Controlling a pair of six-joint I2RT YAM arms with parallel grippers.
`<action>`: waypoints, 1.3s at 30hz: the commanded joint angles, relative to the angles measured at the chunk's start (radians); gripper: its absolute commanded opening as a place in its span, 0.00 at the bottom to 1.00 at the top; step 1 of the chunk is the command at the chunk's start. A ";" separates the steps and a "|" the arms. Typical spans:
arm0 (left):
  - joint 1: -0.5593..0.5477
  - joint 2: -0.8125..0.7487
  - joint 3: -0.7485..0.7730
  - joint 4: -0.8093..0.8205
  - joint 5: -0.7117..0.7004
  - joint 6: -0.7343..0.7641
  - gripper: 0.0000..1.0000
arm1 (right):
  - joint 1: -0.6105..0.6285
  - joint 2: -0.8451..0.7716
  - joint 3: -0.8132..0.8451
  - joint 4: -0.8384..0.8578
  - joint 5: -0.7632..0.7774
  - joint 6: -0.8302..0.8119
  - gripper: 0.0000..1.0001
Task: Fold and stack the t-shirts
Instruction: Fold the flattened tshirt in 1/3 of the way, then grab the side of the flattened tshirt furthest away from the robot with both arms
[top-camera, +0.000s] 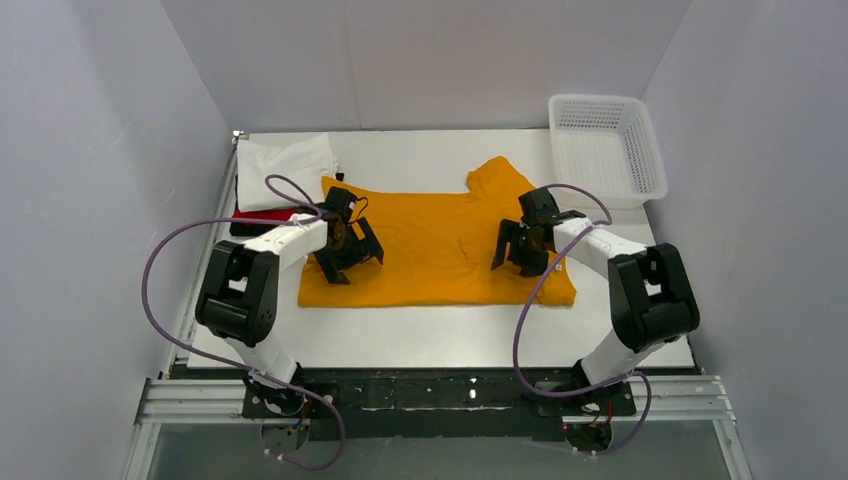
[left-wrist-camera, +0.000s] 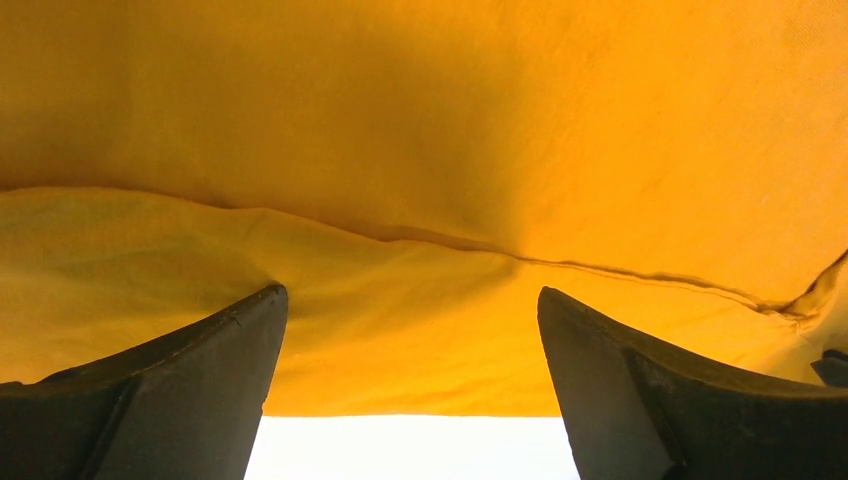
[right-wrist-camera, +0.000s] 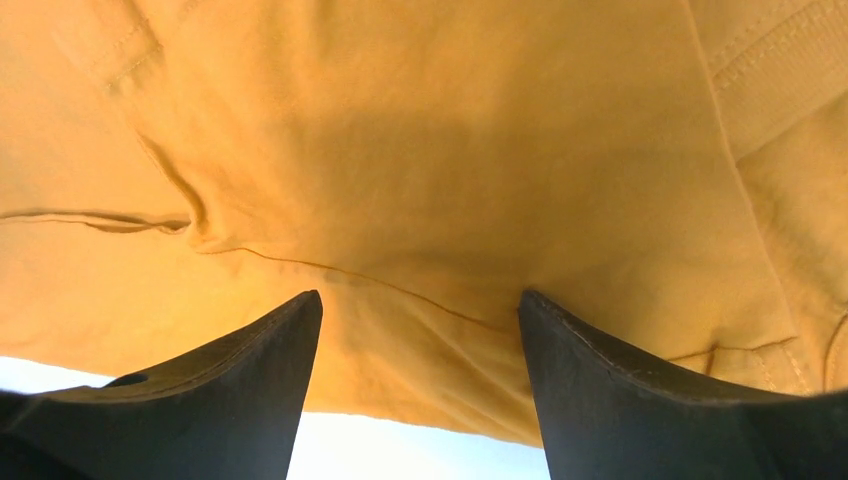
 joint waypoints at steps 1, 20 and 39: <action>-0.075 -0.090 -0.240 -0.208 0.071 -0.080 0.98 | -0.011 -0.115 -0.142 -0.231 0.006 0.103 0.81; -0.192 -0.450 -0.268 -0.394 -0.100 -0.136 0.98 | -0.079 -0.479 -0.214 -0.386 0.123 0.086 0.85; 0.120 0.071 0.321 -0.174 -0.197 0.333 0.96 | -0.081 -0.741 -0.073 -0.145 0.265 0.009 0.91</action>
